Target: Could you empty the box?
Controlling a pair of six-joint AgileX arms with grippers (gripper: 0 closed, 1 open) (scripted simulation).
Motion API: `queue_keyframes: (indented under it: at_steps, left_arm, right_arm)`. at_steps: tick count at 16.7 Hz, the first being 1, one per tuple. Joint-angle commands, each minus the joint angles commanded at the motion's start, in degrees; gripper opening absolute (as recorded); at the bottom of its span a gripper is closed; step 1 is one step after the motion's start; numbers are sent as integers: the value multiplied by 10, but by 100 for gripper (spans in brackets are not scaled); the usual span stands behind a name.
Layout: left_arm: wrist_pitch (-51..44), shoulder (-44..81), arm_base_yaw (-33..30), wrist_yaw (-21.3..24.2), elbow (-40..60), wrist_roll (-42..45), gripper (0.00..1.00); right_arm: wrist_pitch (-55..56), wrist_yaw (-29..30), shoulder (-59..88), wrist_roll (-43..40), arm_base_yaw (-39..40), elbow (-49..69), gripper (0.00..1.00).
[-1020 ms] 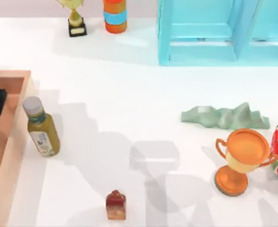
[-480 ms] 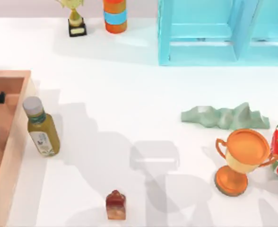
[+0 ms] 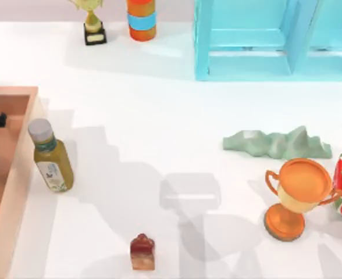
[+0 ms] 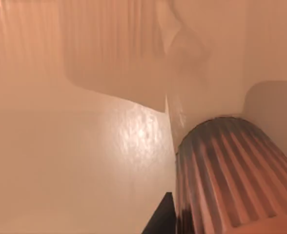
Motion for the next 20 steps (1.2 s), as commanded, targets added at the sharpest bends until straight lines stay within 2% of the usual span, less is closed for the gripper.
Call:
queue_keyframes:
  at_steps: [7, 12, 16, 20]
  left_arm:
    - [-2, 1, 5, -1, 6, -1, 0]
    - [-23, -4, 42, -5, 82, -11, 0]
    - [-92, -15, 53, -5, 167, -15, 0]
    - [-197, -22, 31, -1, 234, -9, 0]
  right_arm:
    - [0, 0, 0, 0, 0, 0, 100]
    - [0, 0, 0, 0, 0, 0, 100]
    - [0, 0, 0, 0, 0, 0, 100]
    - [0, 0, 0, 0, 0, 0, 100]
